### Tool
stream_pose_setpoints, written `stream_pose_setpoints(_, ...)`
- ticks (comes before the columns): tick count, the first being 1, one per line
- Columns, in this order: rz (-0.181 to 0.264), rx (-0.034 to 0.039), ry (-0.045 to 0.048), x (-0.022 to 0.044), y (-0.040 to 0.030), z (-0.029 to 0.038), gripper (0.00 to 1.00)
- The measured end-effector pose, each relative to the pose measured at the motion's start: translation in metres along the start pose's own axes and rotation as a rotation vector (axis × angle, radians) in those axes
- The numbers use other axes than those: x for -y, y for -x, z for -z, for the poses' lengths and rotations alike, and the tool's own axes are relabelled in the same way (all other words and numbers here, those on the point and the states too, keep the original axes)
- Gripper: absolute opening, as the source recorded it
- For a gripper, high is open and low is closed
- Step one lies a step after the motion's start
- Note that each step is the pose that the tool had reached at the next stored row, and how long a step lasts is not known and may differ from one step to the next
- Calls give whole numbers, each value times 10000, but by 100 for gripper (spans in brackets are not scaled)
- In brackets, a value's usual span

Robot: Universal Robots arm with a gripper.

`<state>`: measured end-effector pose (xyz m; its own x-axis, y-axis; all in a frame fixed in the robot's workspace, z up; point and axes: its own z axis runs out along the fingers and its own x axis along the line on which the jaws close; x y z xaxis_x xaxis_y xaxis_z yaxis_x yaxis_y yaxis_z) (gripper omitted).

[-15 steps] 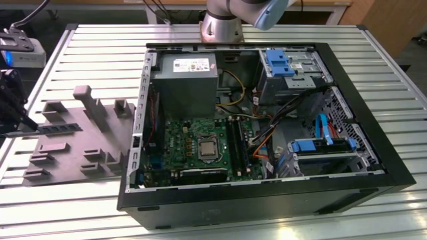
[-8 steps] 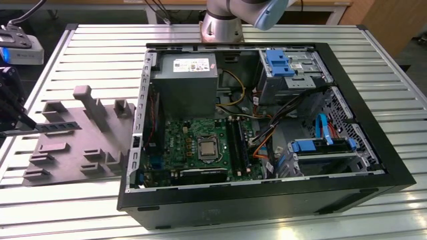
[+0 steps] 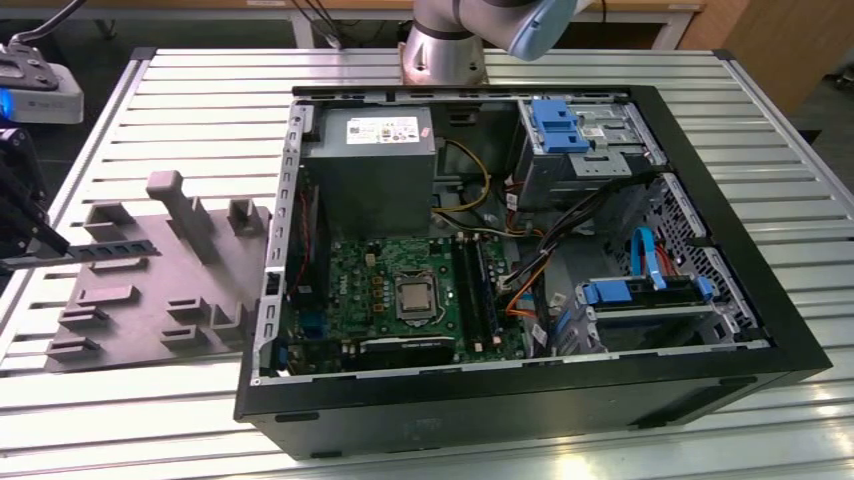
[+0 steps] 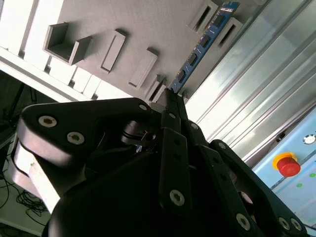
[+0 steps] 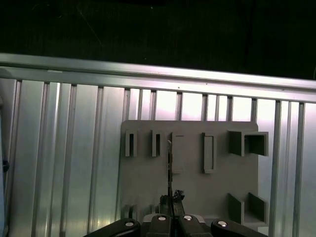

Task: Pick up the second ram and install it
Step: 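Pick up the second ram and move it above second insertion slot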

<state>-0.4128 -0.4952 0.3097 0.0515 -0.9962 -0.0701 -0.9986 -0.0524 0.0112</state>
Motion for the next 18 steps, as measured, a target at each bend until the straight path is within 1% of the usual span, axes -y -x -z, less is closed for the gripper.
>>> stream_pose_setpoints(18, 1, 41, -3, -1, 9, 127, 11)
